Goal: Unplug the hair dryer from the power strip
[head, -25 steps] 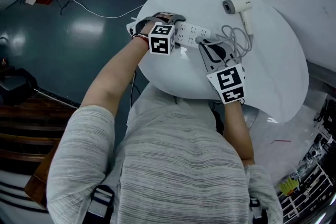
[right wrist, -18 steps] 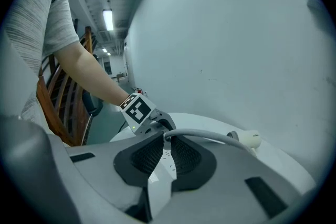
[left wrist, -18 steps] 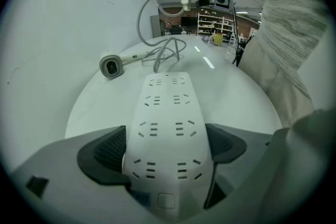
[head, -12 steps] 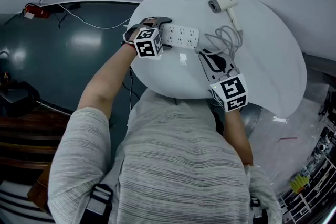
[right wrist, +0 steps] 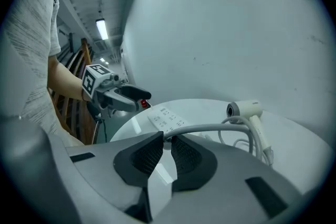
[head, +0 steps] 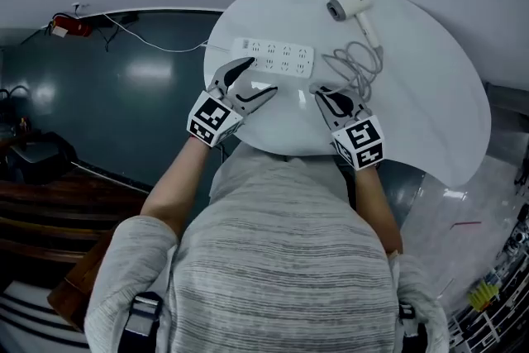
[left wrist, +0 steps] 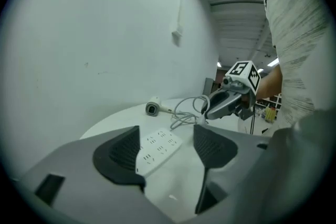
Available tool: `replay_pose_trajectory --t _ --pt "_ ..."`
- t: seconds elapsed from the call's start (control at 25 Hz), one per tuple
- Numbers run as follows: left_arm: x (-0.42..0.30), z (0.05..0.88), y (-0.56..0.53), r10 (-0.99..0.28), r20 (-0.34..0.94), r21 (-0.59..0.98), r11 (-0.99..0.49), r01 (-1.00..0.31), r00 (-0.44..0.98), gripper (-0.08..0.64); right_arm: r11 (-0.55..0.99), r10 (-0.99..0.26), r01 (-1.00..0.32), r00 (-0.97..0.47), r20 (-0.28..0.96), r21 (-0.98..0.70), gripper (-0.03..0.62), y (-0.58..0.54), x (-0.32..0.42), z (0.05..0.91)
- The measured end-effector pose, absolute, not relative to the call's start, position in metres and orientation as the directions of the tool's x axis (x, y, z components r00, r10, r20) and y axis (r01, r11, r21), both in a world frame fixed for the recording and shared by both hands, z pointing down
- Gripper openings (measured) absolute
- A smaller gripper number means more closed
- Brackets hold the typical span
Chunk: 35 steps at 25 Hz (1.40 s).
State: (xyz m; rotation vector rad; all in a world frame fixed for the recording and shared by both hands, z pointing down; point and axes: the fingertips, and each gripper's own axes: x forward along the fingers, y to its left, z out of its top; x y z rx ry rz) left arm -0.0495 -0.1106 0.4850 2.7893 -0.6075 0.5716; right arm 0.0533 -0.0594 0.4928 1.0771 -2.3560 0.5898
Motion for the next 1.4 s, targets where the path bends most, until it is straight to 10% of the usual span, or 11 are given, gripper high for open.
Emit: replay_pose_trajectory --t 0.2,0.72,1.4 --pt "-0.061 0.474 -0.098 -0.435 0.371 0.261 -0.799 -0.542 0.821 0.011 0.598 -0.529 -0.773 -0.578 0.621 -0.211 0.055 -0.053 0.048 0.523" --pt "-0.045 0.474 -0.081 -0.402 0.339 0.358 -0.781 -0.512 0.850 0.006 0.703 -0.391 -0.709 -0.445 0.806 -0.051 0.057 -0.036 0.041 0.585" --pt "-0.035 0.443 -0.068 -0.372 0.288 0.351 -0.816 -0.459 0.883 0.006 0.527 -0.451 -0.816 -0.505 0.736 -0.237 0.141 -0.024 0.078 0.518"
